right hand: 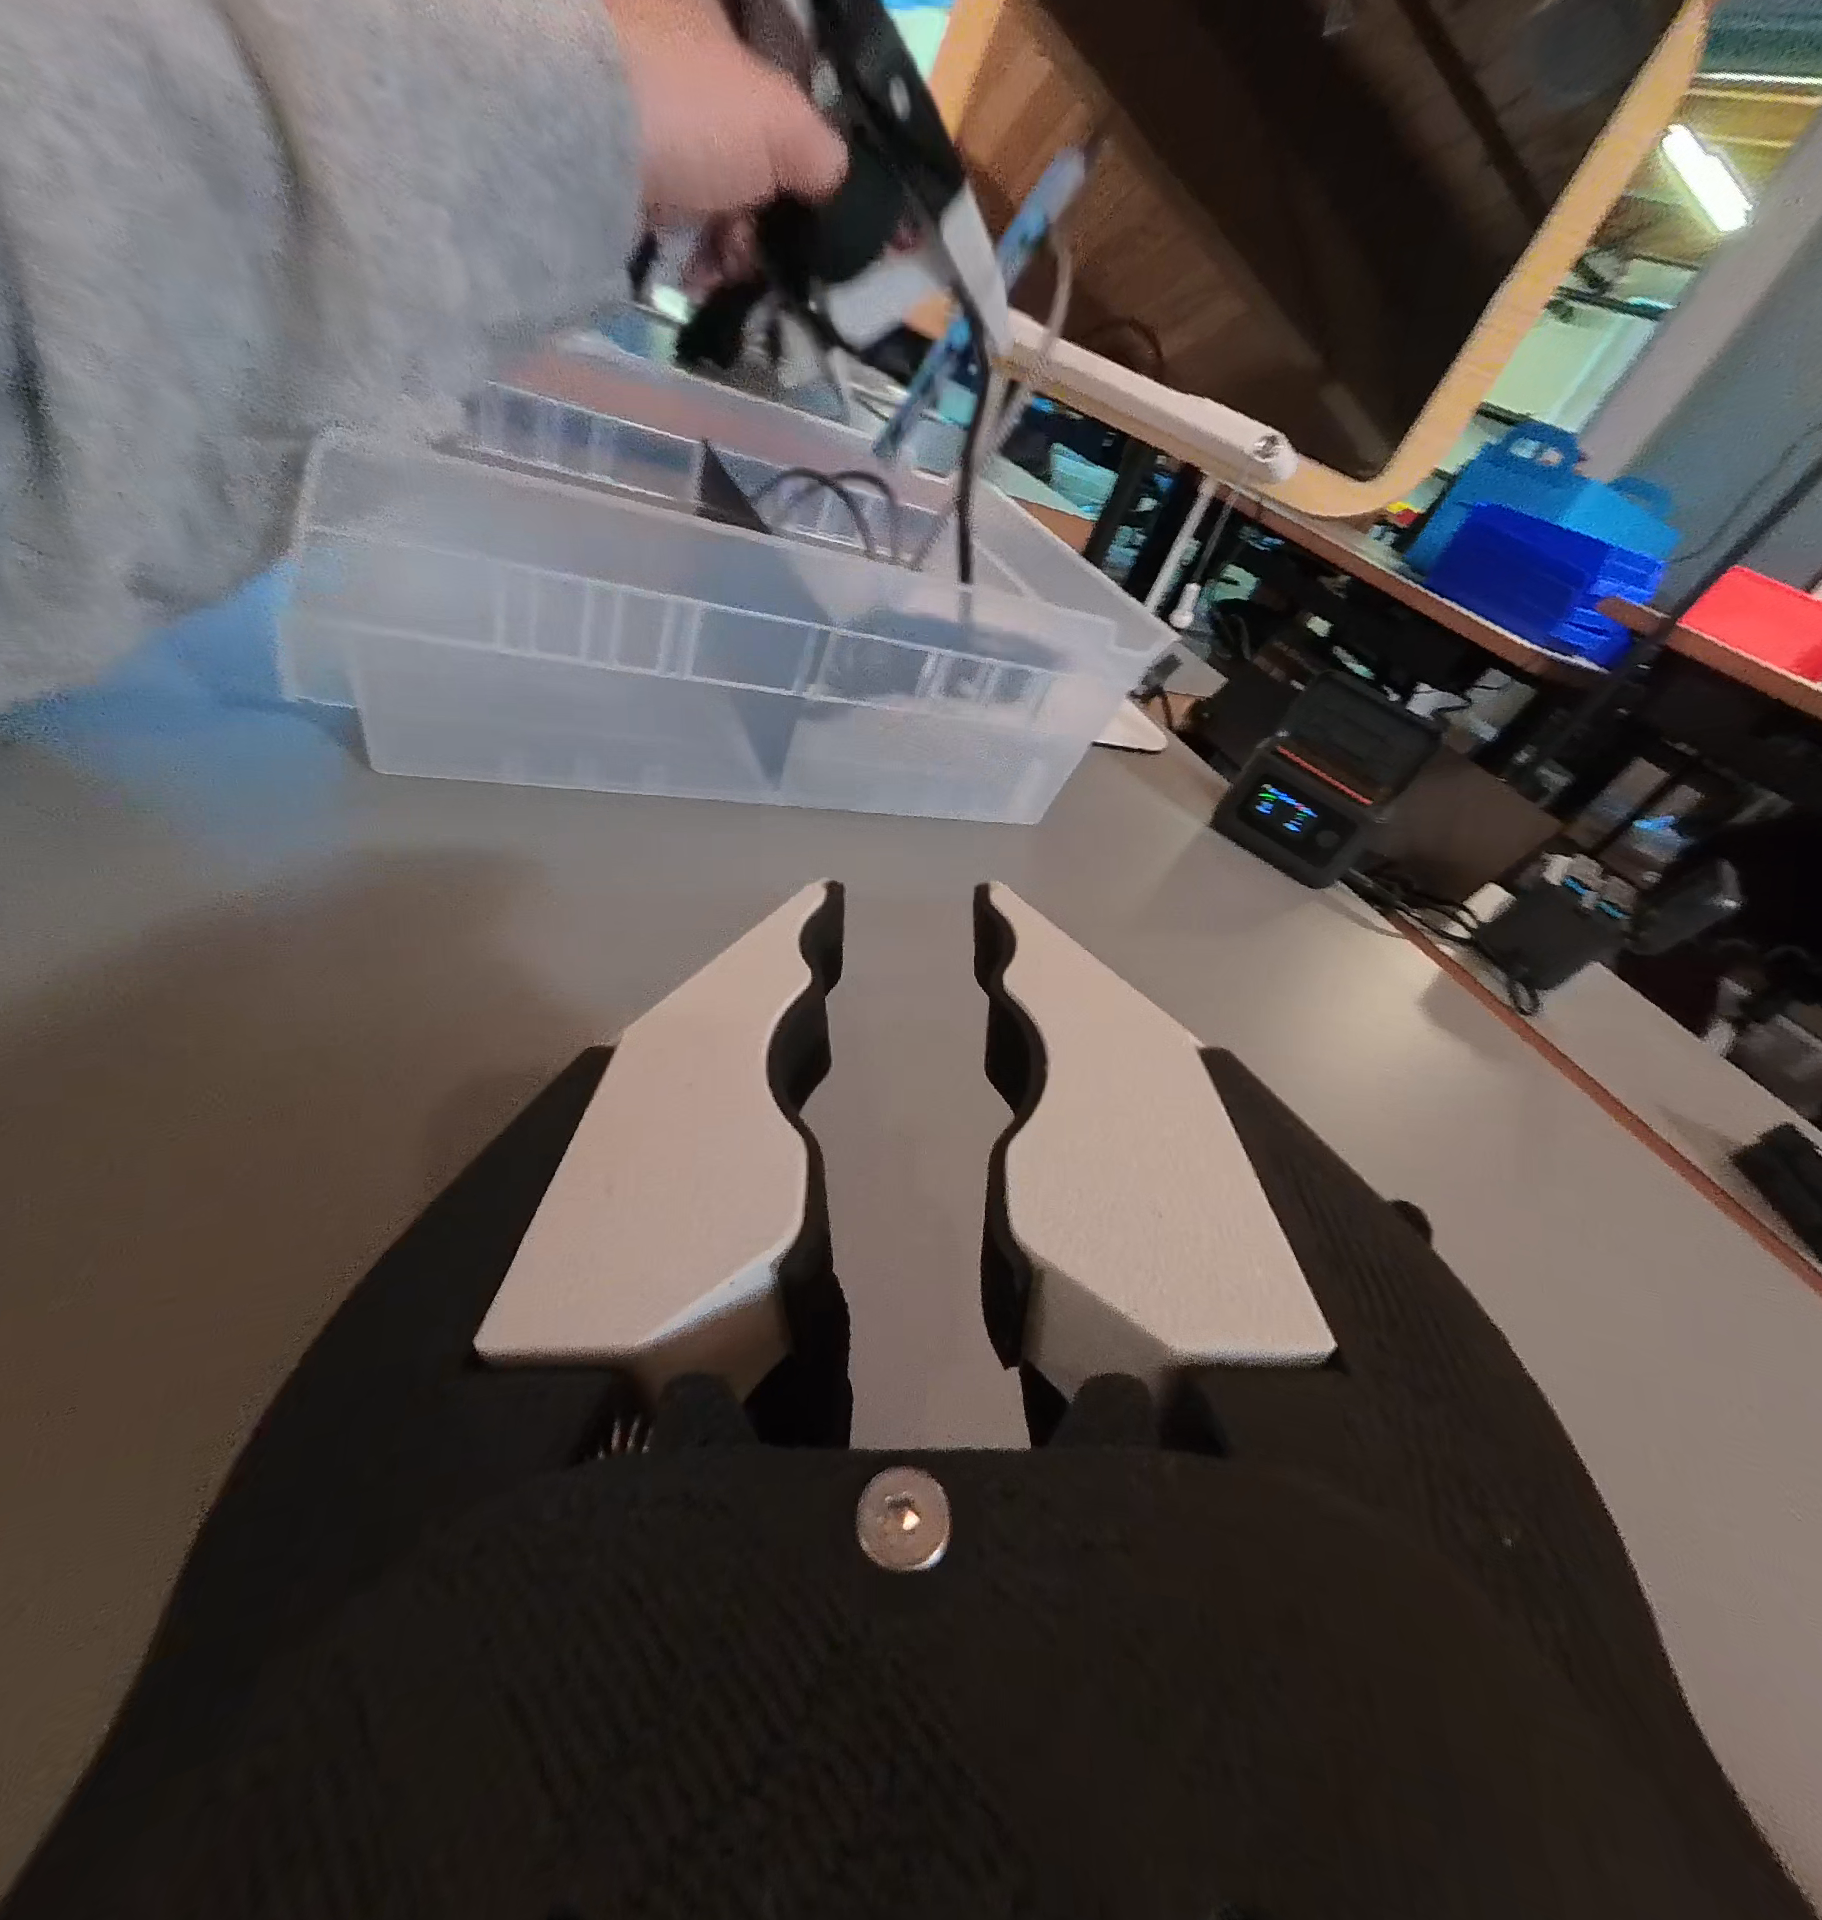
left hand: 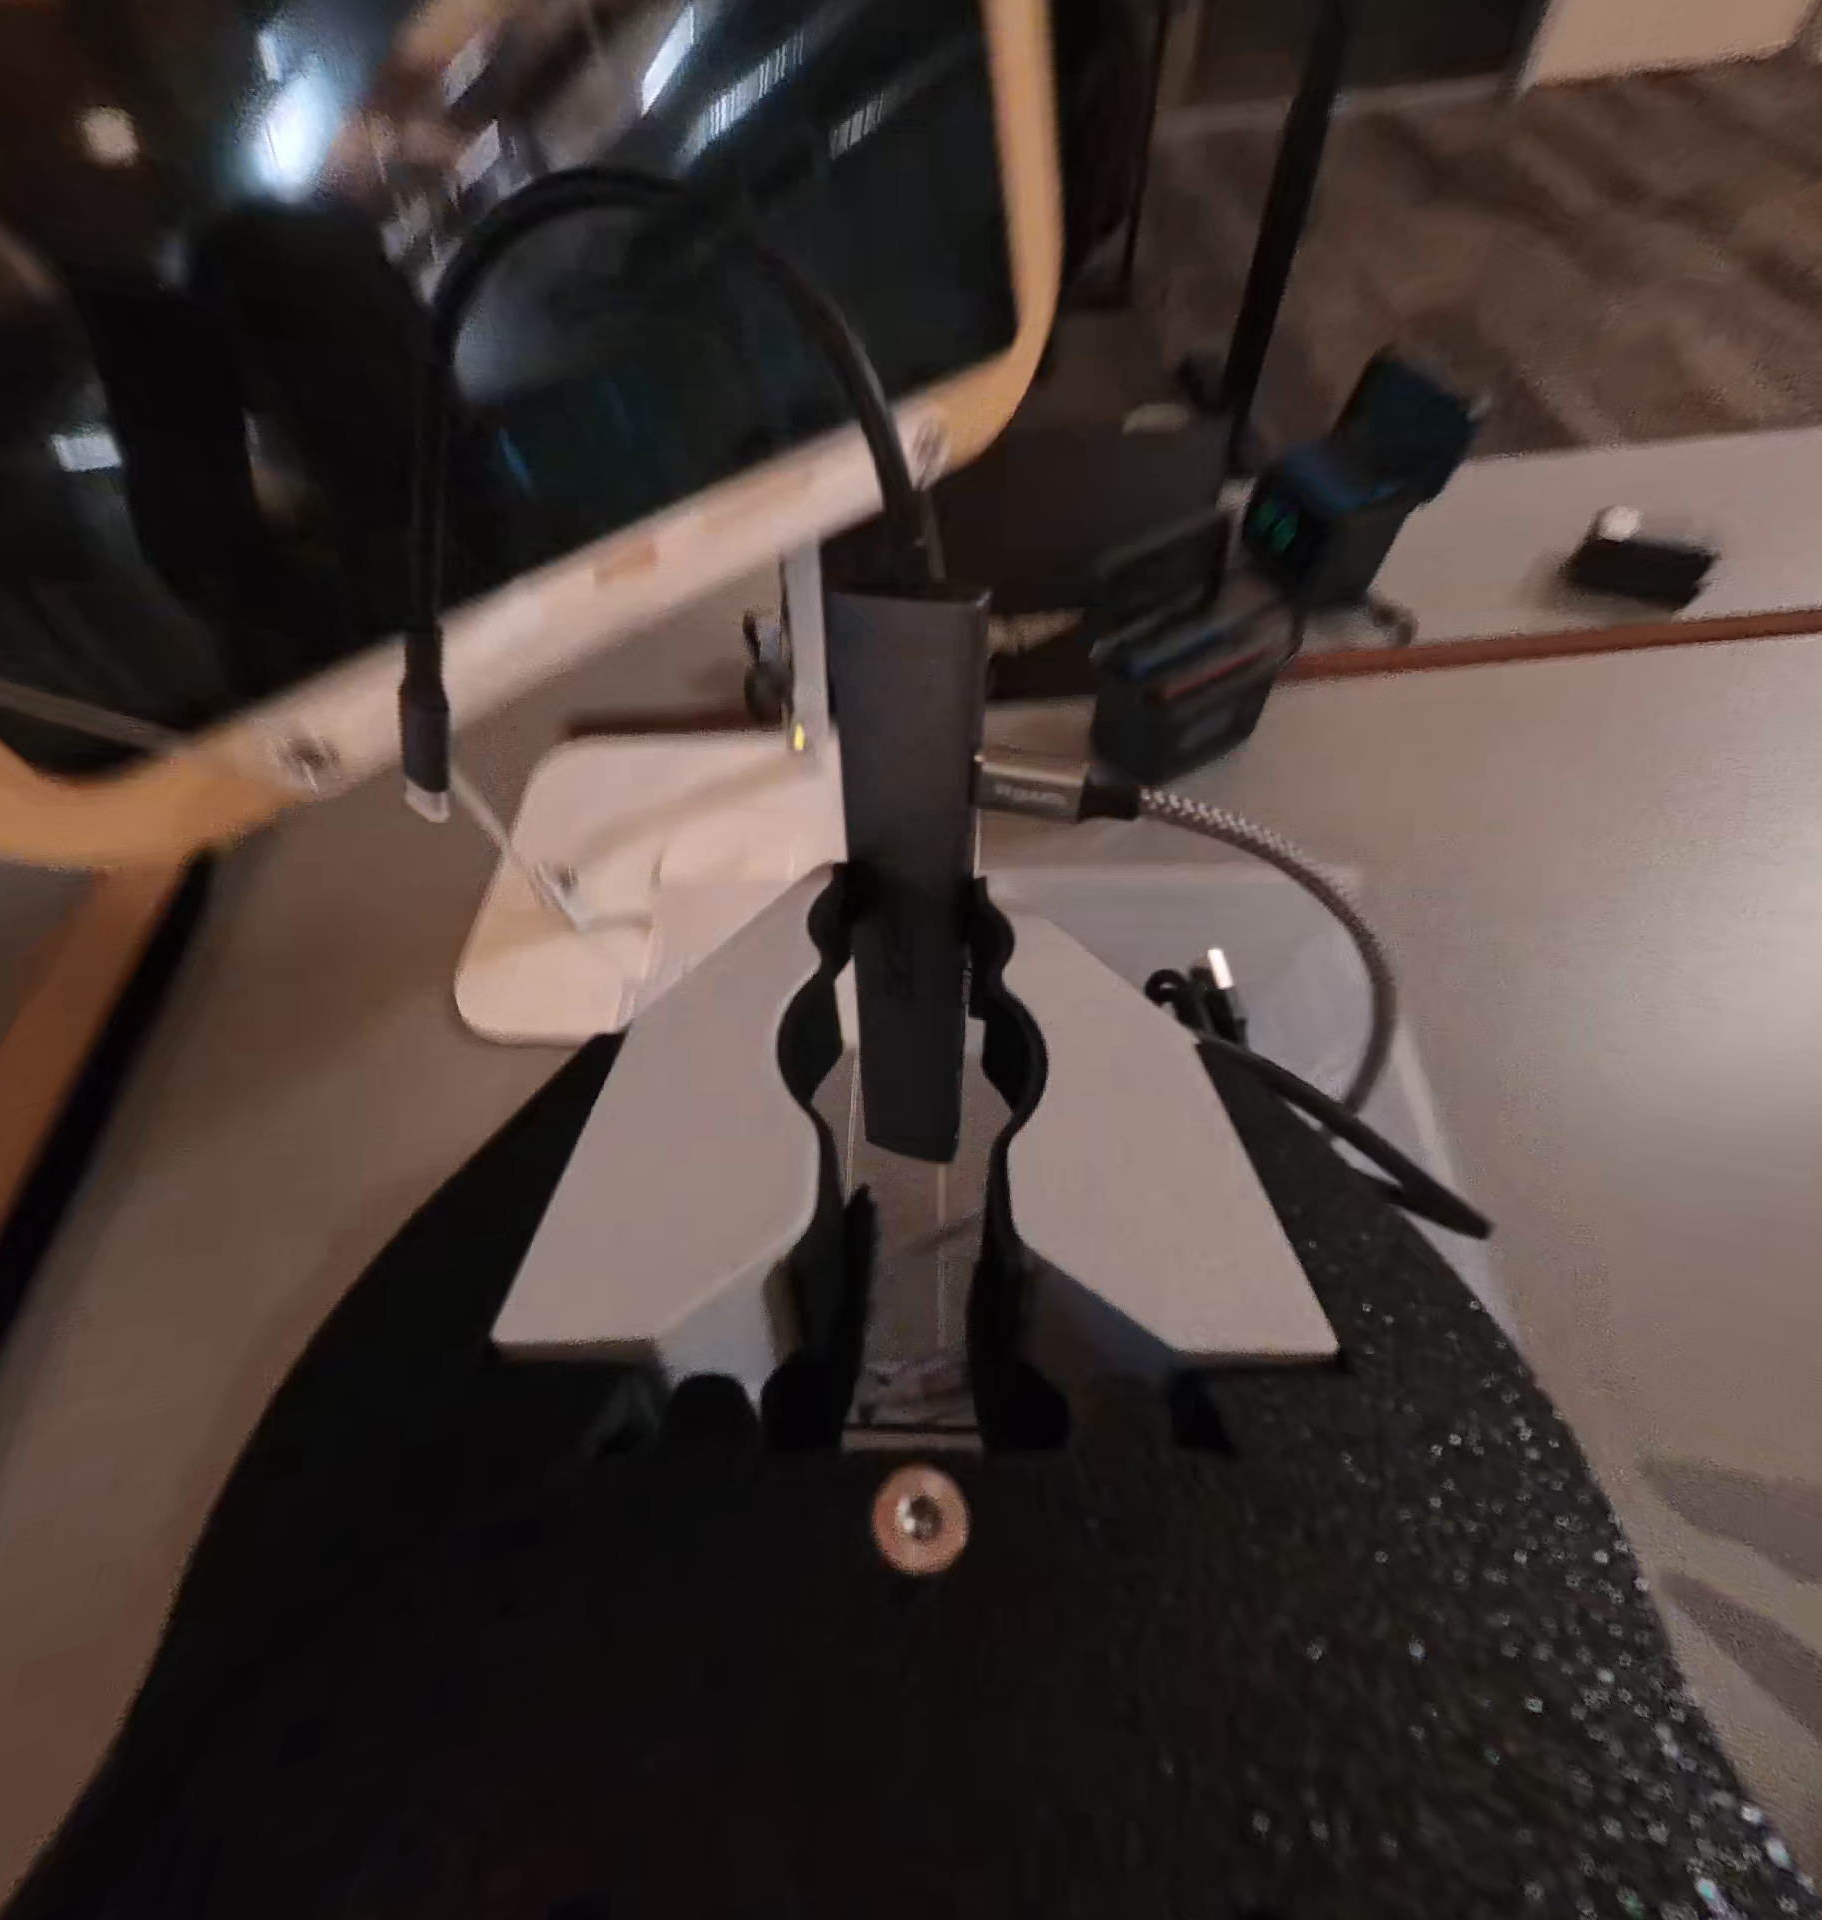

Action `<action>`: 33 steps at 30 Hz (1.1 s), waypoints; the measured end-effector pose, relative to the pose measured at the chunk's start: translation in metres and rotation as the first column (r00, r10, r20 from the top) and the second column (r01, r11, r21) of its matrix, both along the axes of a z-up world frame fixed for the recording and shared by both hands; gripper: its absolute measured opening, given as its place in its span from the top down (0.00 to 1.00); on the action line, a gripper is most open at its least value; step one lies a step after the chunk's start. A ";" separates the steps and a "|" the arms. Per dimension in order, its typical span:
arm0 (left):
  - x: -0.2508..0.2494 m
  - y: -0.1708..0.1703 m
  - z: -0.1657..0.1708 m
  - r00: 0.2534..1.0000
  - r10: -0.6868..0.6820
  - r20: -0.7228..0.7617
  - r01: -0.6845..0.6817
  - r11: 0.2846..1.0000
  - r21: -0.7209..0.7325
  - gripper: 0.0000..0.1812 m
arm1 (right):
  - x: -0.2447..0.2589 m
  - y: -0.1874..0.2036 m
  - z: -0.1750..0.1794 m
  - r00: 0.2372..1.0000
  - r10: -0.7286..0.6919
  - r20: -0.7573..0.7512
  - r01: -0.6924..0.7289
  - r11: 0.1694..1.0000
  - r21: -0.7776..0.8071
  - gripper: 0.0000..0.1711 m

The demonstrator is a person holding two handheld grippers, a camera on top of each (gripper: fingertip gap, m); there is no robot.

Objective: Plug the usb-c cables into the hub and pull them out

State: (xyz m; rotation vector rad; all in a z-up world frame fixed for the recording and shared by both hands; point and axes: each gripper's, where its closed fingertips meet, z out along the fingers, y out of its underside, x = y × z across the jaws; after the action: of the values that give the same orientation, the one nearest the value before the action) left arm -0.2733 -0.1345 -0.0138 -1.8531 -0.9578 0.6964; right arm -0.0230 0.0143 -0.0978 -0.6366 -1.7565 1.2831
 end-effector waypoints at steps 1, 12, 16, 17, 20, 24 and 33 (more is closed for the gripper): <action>0.008 0.008 0.023 0.997 -0.030 -0.067 0.030 1.000 0.005 0.89 | -0.002 0.005 0.001 0.999 -0.034 -0.011 0.034 0.999 0.008 0.86; 0.106 0.117 0.238 0.839 -0.329 -0.433 0.376 0.926 0.023 0.89 | -0.011 0.064 0.029 0.943 -0.316 -0.106 0.303 0.946 -0.118 0.87; 0.131 0.172 0.220 0.805 -0.446 -0.391 0.489 0.872 0.012 0.89 | 0.003 0.094 0.060 0.874 -0.429 -0.231 0.377 0.896 -0.237 0.86; 0.136 0.184 0.205 0.800 -0.468 -0.376 0.506 0.863 0.001 0.89 | 0.007 0.100 0.068 0.852 -0.453 -0.263 0.389 0.883 -0.262 0.87; 0.140 0.211 0.151 0.815 -0.461 -0.350 0.489 0.872 -0.011 0.89 | 0.018 0.116 0.082 0.791 -0.511 -0.336 0.419 0.853 -0.311 0.87; 0.142 0.229 0.077 0.842 -0.422 -0.337 0.455 0.890 0.023 0.89 | 0.024 0.128 0.089 0.753 -0.553 -0.356 0.439 0.825 -0.356 0.87; 0.167 0.245 -0.012 0.783 -0.452 -0.426 0.497 0.868 -0.007 0.89 | 0.020 0.106 0.090 0.864 -0.398 -0.309 0.283 0.891 -0.355 0.84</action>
State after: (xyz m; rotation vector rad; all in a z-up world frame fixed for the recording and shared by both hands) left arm -0.1067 0.1106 -0.0256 -1.6589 -0.2199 0.6667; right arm -0.0030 0.1202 -0.0075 -0.7778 -1.0849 1.3206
